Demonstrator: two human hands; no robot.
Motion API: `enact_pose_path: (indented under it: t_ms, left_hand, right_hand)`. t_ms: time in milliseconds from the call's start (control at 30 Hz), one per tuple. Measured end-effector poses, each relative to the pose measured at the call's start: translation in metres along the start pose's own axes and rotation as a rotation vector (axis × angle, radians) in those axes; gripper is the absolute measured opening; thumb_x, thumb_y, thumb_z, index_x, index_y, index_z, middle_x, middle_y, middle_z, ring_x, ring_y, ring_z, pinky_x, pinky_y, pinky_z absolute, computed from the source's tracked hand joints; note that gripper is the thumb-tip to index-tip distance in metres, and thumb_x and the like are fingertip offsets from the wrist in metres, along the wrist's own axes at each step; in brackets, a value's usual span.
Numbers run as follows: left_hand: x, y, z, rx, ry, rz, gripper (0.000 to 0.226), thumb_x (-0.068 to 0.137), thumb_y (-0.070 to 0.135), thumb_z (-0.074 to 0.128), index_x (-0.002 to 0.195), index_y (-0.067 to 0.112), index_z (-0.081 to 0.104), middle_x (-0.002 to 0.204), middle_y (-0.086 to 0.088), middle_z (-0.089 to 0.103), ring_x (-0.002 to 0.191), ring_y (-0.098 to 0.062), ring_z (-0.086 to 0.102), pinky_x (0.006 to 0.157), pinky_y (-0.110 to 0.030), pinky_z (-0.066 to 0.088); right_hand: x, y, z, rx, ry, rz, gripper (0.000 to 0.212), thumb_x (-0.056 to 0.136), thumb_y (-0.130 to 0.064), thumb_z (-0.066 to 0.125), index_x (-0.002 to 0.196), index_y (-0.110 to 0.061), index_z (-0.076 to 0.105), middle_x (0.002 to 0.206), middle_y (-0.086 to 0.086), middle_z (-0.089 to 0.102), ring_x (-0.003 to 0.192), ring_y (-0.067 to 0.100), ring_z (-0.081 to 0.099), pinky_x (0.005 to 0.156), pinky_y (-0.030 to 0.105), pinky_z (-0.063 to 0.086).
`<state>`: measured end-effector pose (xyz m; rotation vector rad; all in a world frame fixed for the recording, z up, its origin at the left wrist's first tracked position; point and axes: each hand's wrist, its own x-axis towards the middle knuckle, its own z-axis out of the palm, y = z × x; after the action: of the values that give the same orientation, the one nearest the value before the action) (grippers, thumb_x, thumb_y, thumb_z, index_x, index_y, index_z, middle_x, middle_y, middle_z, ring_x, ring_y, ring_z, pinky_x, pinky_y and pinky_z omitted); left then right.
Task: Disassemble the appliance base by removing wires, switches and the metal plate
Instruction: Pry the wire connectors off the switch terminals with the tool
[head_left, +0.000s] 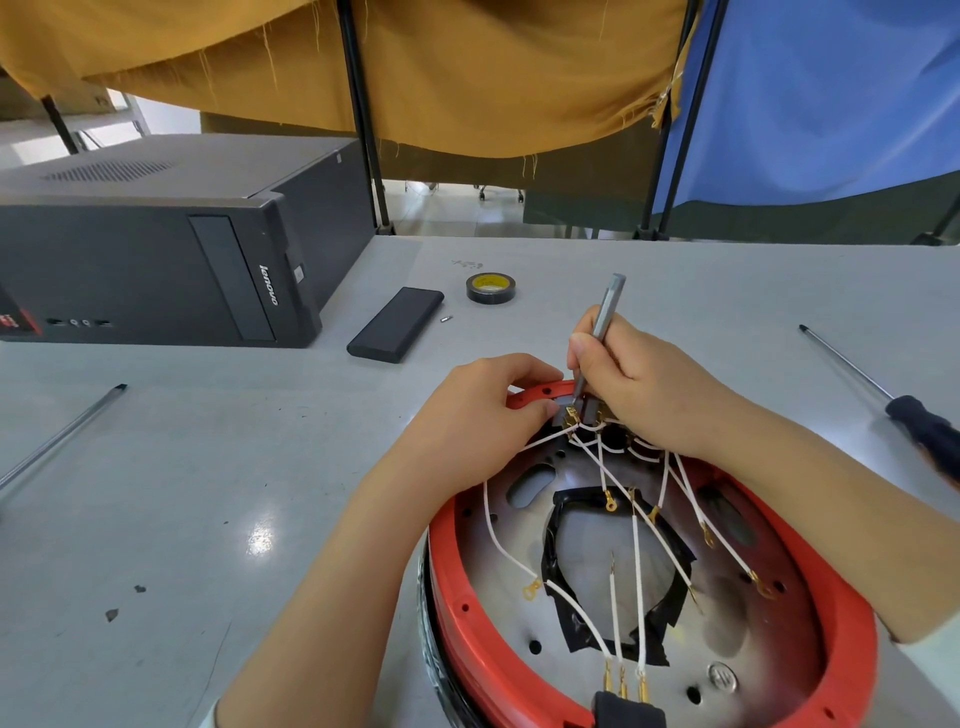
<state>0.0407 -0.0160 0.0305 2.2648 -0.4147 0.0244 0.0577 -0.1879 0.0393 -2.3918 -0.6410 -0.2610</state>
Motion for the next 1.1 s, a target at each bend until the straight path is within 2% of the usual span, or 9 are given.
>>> enact_pose_path:
  t_ms: [100,200,300,400,500,633,700,900,1100]
  left_hand:
    - [0.0,0.0,0.0,-0.004,0.003,-0.005,0.023,0.089,0.025,0.059,0.109,0.034,0.065,0.102,0.022,0.065,0.093,0.004,0.06,0.078,-0.008,0.041]
    - [0.0,-0.001,0.0,-0.002,-0.005,-0.01,0.024,0.09,0.025,0.059,0.112,0.033,0.064,0.106,0.021,0.065,0.095,0.003,0.06,0.078,-0.007,0.041]
    - [0.0,-0.001,0.0,-0.008,-0.001,-0.012,0.024,0.09,0.024,0.059,0.111,0.033,0.064,0.106,0.021,0.065,0.095,0.004,0.06,0.08,-0.009,0.042]
    - [0.001,-0.001,0.0,-0.013,0.004,-0.016,0.023,0.089,0.025,0.059,0.11,0.034,0.065,0.103,0.022,0.066,0.093,0.005,0.06,0.08,-0.01,0.043]
    - [0.0,-0.001,0.0,-0.018,0.005,-0.016,0.023,0.089,0.025,0.059,0.11,0.034,0.065,0.104,0.022,0.066,0.094,0.004,0.06,0.081,-0.011,0.044]
    - [0.0,-0.001,0.0,-0.018,0.001,-0.019,0.024,0.09,0.026,0.059,0.112,0.033,0.065,0.104,0.021,0.066,0.094,0.003,0.061,0.081,-0.013,0.045]
    - [0.001,-0.001,0.0,-0.009,-0.001,-0.016,0.024,0.09,0.026,0.059,0.112,0.033,0.064,0.104,0.021,0.066,0.094,0.003,0.06,0.08,-0.011,0.044]
    - [0.001,-0.002,0.0,-0.004,-0.004,-0.02,0.024,0.09,0.027,0.058,0.112,0.034,0.064,0.105,0.021,0.065,0.095,0.003,0.06,0.08,-0.011,0.043]
    - [0.001,-0.002,0.0,-0.014,-0.001,-0.017,0.023,0.089,0.027,0.059,0.11,0.034,0.065,0.103,0.02,0.066,0.093,0.003,0.061,0.078,-0.01,0.044]
  right_hand:
    - [-0.004,0.003,0.0,0.13,0.034,-0.002,0.02,0.097,-0.036,0.032,0.082,-0.032,0.045,0.055,-0.009,0.047,0.047,0.004,0.042,0.05,0.018,0.035]
    - [-0.006,0.005,-0.002,0.23,0.074,-0.009,0.021,0.098,-0.033,0.033,0.082,-0.031,0.046,0.053,-0.013,0.049,0.045,0.005,0.04,0.048,0.018,0.035]
    - [-0.007,0.003,-0.001,0.131,0.055,-0.026,0.02,0.096,-0.037,0.031,0.082,-0.033,0.044,0.054,-0.007,0.045,0.047,0.006,0.042,0.048,0.02,0.036]
    - [-0.007,-0.002,-0.002,0.051,0.033,-0.029,0.02,0.091,-0.042,0.027,0.083,-0.032,0.042,0.055,-0.008,0.044,0.048,0.004,0.043,0.049,0.017,0.036]
    - [-0.005,-0.004,-0.002,0.05,0.02,0.015,0.021,0.092,-0.043,0.027,0.082,-0.032,0.042,0.055,-0.008,0.045,0.047,0.003,0.044,0.049,0.016,0.034]
    - [0.003,-0.004,-0.004,0.096,-0.016,0.106,0.024,0.097,-0.038,0.031,0.082,-0.029,0.047,0.056,-0.007,0.046,0.046,0.002,0.043,0.055,0.026,0.037]
    - [0.005,-0.003,-0.003,0.128,-0.03,0.129,0.024,0.097,-0.037,0.032,0.082,-0.027,0.049,0.056,-0.006,0.046,0.044,0.001,0.043,0.055,0.027,0.037]
    - [-0.002,0.0,-0.002,0.252,0.063,0.121,0.023,0.097,-0.032,0.037,0.081,-0.026,0.051,0.052,-0.012,0.052,0.043,0.001,0.044,0.045,0.014,0.036]
    - [-0.005,-0.003,-0.002,0.149,0.016,0.088,0.023,0.098,-0.033,0.033,0.082,-0.031,0.049,0.067,0.002,0.054,0.05,0.003,0.046,0.054,0.025,0.039]
